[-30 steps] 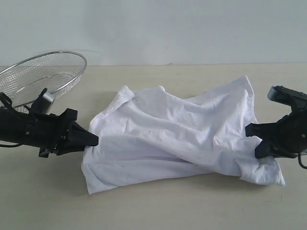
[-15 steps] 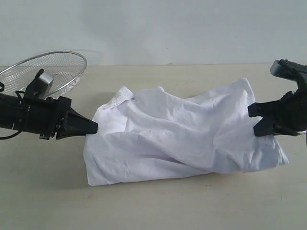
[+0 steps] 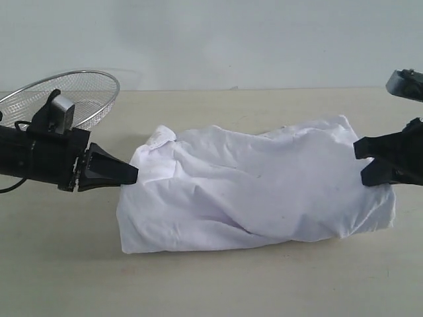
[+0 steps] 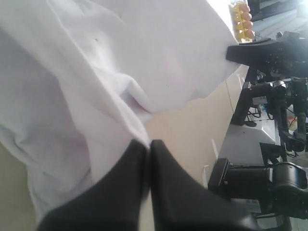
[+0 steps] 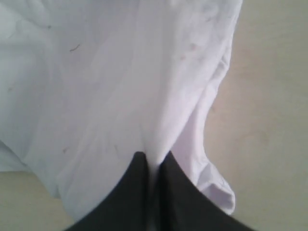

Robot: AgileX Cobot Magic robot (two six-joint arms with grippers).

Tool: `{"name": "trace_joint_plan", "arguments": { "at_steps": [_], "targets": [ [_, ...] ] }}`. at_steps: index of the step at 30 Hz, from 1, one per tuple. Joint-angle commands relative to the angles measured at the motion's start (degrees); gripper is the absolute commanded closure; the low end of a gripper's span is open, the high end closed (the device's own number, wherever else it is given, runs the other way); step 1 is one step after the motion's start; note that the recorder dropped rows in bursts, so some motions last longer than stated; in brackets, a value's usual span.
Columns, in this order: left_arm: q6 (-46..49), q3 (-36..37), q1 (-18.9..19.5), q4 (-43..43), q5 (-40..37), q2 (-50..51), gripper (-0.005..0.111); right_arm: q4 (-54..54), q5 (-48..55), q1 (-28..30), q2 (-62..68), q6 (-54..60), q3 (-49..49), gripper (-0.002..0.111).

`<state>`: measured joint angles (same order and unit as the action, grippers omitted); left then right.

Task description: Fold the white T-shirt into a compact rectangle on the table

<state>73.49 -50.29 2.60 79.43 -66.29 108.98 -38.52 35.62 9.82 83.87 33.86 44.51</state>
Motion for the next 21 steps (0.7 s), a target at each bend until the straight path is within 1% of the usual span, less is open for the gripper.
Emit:
{"name": "trace_joint_plan", "arguments": {
  "at_steps": [1, 4, 6, 9, 11, 14, 15, 16, 17, 18, 19, 20, 21],
  "targets": [
    [0.28, 1.60, -0.44, -0.77, -0.31, -2.62, 0.102, 3.17, -2.16, 0.35, -4.10, -4.69, -3.37, 0.108],
    [0.48, 4.73, -0.44, -1.08, 3.02, -6.99, 0.102, 3.11, -4.22, 0.35, -4.96, -5.87, -5.87, 0.108],
    [-0.65, 8.22, -0.44, -1.08, 5.89, -9.21, 0.102, 3.55, -5.00, 0.35, -4.96, -6.80, -6.70, 0.108],
    [-2.09, 11.45, -0.44, -0.91, 10.18, -9.13, 0.102, 3.83, -5.00, 0.35, -4.84, -7.25, -6.70, 0.108],
    [-2.09, 13.69, -0.44, -0.41, 15.61, -8.58, 0.102, 4.97, -5.15, 0.35, -4.37, -7.41, -6.70, 0.108],
    [-1.18, 13.57, -0.44, -0.13, 15.54, -8.03, 0.102, 4.97, -5.15, 0.35, -3.82, -7.41, -6.70, 0.108],
    [-0.41, 13.57, -0.44, 0.67, 16.41, -7.85, 0.102, 5.00, -5.37, 0.35, -3.72, -6.71, -6.70, 0.106],
    [-0.41, 13.57, -0.44, 0.90, 16.84, -7.32, 0.099, 5.00, -5.52, 0.35, -3.72, -6.27, -6.70, 0.094],
    [-0.41, 13.57, -0.44, 0.90, 16.84, -7.37, 0.096, 5.00, -5.80, 0.35, -3.72, -6.27, -6.70, 0.085],
    [-0.41, 13.57, -0.44, 0.77, 17.23, -7.25, 0.082, 5.00, -7.10, 0.35, -3.72, -6.27, -6.70, 0.065],
    [-0.41, 13.57, -0.44, 0.68, 17.96, -7.25, 0.074, 5.00, -7.86, 0.35, -3.72, -6.27, -6.70, 0.053],
    [-0.41, 13.57, -0.44, 0.01, 21.17, -7.25, 0.055, 5.00, -9.30, 0.35, -3.72, -6.35, -6.70, 0.041],
    [-0.89, 13.57, -0.44, -0.51, 23.04, -7.25, 0.047, 5.00, -9.95, 0.35, -3.72, -6.35, -6.70, 0.040]
  ]
}}
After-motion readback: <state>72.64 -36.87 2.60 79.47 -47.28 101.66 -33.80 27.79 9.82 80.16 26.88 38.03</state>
